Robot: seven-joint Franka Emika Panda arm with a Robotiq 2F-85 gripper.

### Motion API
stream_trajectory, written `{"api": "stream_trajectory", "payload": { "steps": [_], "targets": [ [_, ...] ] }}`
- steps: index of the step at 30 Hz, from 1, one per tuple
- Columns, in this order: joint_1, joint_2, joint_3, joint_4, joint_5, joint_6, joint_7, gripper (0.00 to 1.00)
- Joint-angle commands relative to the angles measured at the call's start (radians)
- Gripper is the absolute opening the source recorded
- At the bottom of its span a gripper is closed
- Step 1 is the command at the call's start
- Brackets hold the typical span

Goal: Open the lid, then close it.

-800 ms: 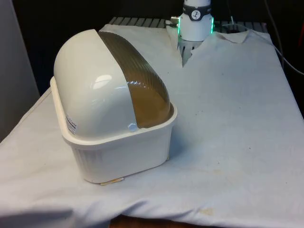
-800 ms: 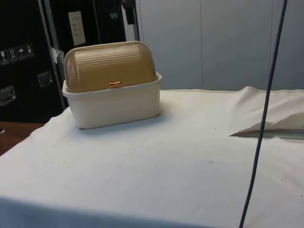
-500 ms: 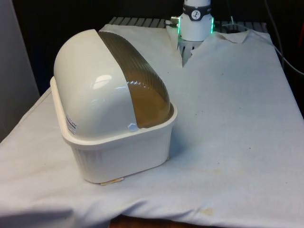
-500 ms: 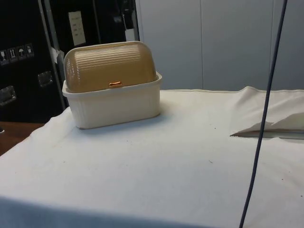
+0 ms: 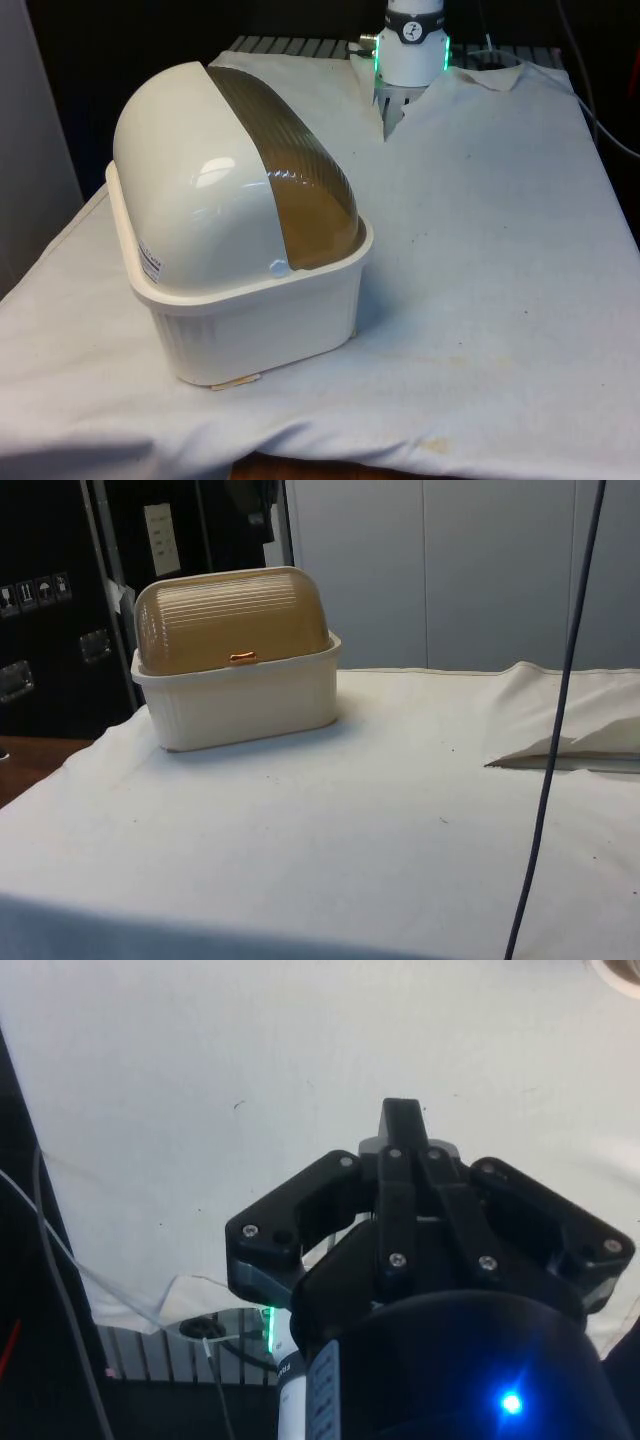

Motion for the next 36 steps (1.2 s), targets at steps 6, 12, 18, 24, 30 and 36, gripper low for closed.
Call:
{"api": "stream_trajectory", "payload": {
  "steps": [6,12,18,24,30,36],
  "targets": [
    [0.004,-0.037,0.006,-0.049,-0.004,0.066,-0.002,0.00],
    [0.005,-0.040,0.006,-0.064,-0.002,0.114,-0.031,0.00],
    [0.005,-0.040,0.006,-0.092,-0.003,0.185,-0.067,0.00],
    [0.005,-0.038,0.006,-0.114,-0.007,0.235,-0.096,0.00],
    [0.004,-0.033,0.006,-0.134,-0.004,0.272,-0.128,0.00],
    [0.007,-0.020,0.008,-0.169,-0.013,0.359,-0.179,0.00]
  ]
}}
